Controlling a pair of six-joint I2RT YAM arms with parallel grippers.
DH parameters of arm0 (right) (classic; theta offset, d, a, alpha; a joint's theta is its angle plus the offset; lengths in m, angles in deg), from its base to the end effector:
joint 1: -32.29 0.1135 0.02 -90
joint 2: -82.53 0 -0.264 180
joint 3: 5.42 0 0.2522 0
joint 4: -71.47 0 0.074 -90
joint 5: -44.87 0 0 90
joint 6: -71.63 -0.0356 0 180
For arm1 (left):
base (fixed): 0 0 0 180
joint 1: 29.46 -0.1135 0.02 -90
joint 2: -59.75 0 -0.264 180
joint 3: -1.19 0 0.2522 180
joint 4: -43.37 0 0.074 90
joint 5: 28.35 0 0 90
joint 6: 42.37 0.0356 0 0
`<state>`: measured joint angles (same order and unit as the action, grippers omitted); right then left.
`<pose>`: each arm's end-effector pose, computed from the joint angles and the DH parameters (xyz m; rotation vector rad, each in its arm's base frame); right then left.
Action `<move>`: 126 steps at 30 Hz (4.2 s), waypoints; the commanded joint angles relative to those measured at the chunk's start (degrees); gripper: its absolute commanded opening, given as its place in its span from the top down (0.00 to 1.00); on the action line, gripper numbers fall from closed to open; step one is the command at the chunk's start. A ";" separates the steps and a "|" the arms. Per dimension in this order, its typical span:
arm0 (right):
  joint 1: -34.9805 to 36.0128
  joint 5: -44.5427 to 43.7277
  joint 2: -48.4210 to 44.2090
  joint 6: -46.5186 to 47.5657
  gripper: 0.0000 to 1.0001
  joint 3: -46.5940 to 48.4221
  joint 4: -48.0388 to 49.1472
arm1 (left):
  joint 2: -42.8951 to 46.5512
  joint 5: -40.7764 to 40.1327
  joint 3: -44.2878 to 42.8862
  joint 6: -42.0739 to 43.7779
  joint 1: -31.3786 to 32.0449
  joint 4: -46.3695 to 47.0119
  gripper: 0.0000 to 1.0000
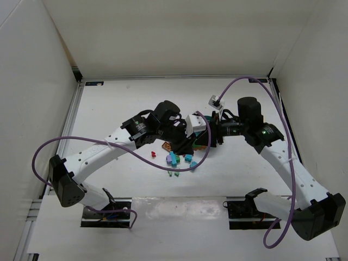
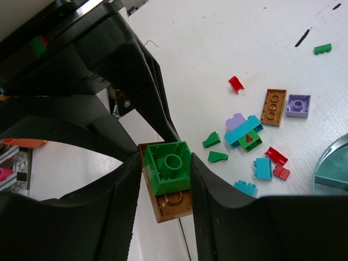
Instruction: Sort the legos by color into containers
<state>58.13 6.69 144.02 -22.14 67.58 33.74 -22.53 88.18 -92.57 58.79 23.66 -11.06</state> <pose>0.1923 0.1242 0.3534 -0.9588 1.8145 1.2350 0.1728 -0.2568 0.3532 1.4754 1.8884 -0.8963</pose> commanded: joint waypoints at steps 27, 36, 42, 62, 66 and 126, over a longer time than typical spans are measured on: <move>0.70 2.77 -0.41 0.87 1.00 2.19 1.20 | 3.53 -1.21 -1.38 1.32 0.84 1.47 0.96; 0.26 2.44 -0.41 0.70 1.00 1.84 1.81 | 4.58 -2.44 -0.50 1.41 0.93 1.73 0.96; -5.52 -3.38 -2.52 -7.91 1.00 0.00 8.40 | 5.29 -3.49 1.08 0.53 1.02 2.25 0.96; -14.87 -35.44 0.38 -12.68 1.00 -1.32 -3.71 | 3.71 -14.50 4.25 -16.16 -7.32 7.09 0.98; -9.77 -42.91 6.52 -9.24 1.00 3.06 -11.61 | 0.20 -11.14 1.09 -18.27 -11.11 4.99 0.98; 0.61 -52.34 22.35 -8.36 0.38 10.46 -14.44 | -8.33 -8.77 -5.77 -19.33 -12.52 -1.78 0.98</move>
<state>59.58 -46.99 169.11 -30.00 78.29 17.55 -31.36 78.01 -95.79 40.04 11.51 -11.61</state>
